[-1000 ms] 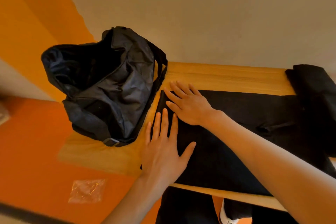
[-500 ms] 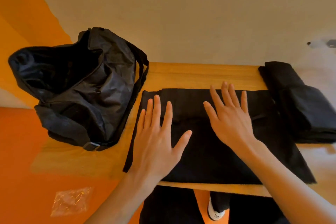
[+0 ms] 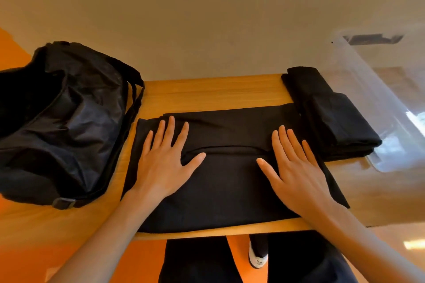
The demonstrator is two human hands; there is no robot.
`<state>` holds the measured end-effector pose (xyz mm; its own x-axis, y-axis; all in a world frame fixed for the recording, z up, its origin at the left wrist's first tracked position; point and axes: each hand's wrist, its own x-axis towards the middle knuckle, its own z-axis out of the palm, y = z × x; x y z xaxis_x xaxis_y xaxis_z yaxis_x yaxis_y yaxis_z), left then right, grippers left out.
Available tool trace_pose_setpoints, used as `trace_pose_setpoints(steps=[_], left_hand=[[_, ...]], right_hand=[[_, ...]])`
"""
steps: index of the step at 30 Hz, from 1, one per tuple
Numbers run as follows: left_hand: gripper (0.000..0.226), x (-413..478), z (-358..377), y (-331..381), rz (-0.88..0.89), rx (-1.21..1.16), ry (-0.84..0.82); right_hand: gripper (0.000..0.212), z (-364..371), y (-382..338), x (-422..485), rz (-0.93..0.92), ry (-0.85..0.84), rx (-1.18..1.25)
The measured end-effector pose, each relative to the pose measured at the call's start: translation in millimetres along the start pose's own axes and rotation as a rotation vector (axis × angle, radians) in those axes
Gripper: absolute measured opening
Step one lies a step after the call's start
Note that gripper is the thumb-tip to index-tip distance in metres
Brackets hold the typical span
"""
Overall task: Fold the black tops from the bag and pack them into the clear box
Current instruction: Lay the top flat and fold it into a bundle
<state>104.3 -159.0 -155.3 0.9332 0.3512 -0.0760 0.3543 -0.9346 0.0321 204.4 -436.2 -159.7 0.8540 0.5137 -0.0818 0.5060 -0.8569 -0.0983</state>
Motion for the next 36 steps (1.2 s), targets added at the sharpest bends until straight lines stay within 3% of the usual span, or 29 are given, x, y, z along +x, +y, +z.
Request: trace_pose_setpoints(steps=[4,6,10,18,30,36], left_hand=[[0.091,10,-20,26,0.003,-0.091,0.118],[0.075,29,-26,55,0.17,-0.153,0.116],[0.061,76,-18,100,0.536,-0.097,-0.073],[0.066,125,-11,140,0.873,0.053,-0.052],[0.075,133,-9,140,0.878,0.084,-0.069],[0.068,67,-27,101,0.591,-0.19,0.127]], right_hand=[[0.087,0,6,-23,0.033,0.042,0.022],[0.09,3,1,-31,0.061,0.028,0.021],[0.088,5,-5,-30,0.08,0.046,0.029],[0.082,1,4,-38,0.086,0.079,0.056],[0.08,13,17,-80,0.128,0.079,-0.002],[0.078,-11,4,-72,0.051,0.158,0.026]])
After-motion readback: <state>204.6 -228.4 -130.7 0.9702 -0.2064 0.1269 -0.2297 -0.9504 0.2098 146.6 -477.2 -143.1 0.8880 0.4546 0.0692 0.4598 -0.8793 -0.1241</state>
